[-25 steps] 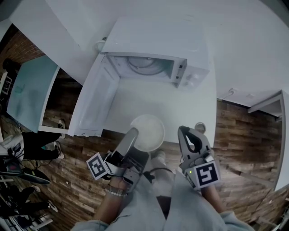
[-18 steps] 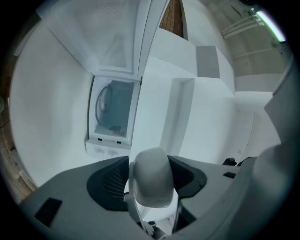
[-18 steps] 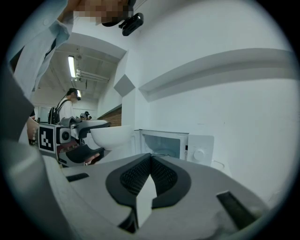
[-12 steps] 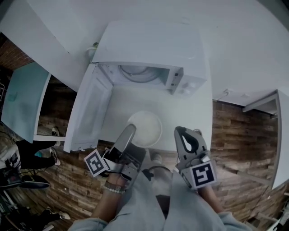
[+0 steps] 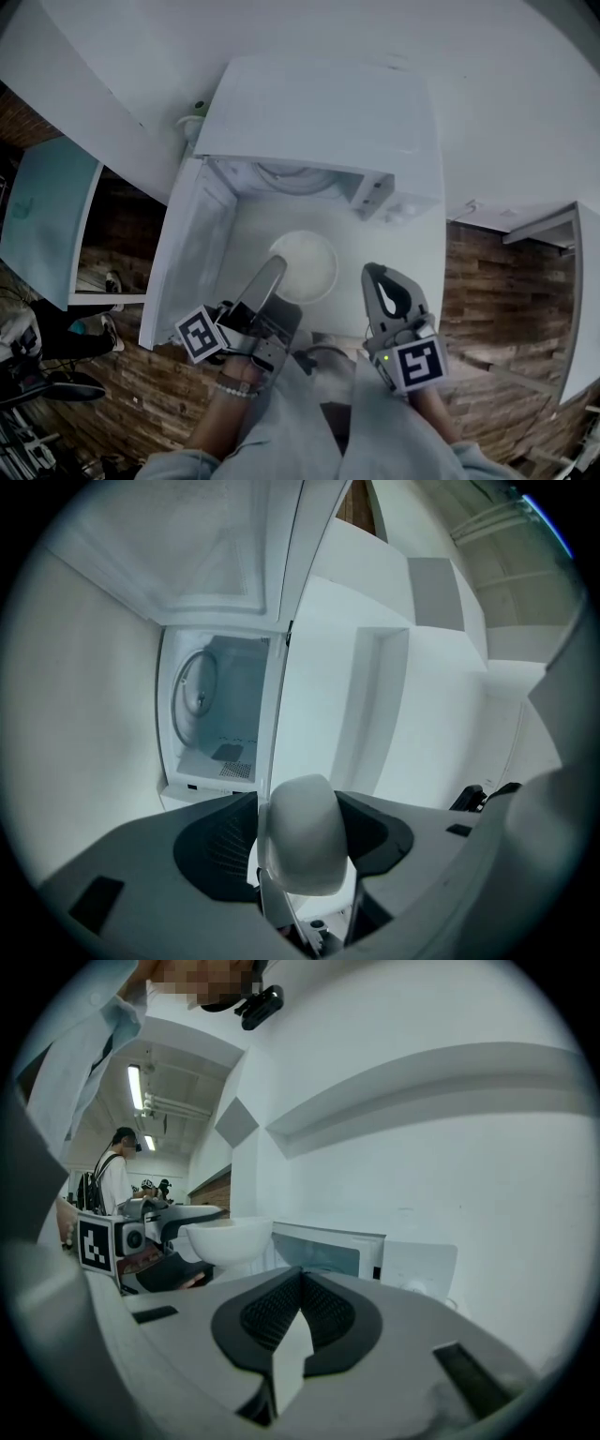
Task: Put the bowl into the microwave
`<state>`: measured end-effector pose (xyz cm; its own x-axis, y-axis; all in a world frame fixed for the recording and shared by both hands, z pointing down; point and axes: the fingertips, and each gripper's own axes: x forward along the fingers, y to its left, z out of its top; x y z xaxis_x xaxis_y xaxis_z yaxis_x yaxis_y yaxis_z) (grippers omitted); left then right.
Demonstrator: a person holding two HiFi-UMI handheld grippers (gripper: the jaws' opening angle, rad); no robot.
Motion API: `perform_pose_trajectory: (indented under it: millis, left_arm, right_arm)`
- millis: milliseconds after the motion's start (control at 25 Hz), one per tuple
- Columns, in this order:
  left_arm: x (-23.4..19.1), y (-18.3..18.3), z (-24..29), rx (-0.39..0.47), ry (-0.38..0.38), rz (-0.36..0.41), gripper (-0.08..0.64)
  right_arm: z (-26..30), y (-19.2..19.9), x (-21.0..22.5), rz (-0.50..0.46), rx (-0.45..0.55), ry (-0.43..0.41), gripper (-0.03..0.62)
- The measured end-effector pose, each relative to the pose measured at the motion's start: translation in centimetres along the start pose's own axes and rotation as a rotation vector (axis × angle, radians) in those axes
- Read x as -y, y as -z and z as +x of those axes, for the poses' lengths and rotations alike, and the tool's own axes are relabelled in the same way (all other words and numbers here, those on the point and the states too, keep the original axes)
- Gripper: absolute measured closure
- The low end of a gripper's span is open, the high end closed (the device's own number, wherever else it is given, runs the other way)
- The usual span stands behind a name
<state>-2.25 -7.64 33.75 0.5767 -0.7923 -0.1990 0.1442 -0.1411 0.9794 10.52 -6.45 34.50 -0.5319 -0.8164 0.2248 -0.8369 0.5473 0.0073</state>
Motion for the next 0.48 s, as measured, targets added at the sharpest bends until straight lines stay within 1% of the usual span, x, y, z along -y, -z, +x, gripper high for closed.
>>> perform_pose_trajectory:
  millis: [160,480]
  left_arm:
    - [-0.5,-1.5,1.0,-0.006,-0.016,0.008,0.316]
    - [-2.0,-3.6,3.0,-0.028,-0.044,0.016,0.316]
  right_arm:
    - [1.7,-0.3,0.1,-0.044,-0.006,0.008,0.589]
    - [4.0,-0.4,-0.3,-0.029,-0.008,-0.007,0.580]
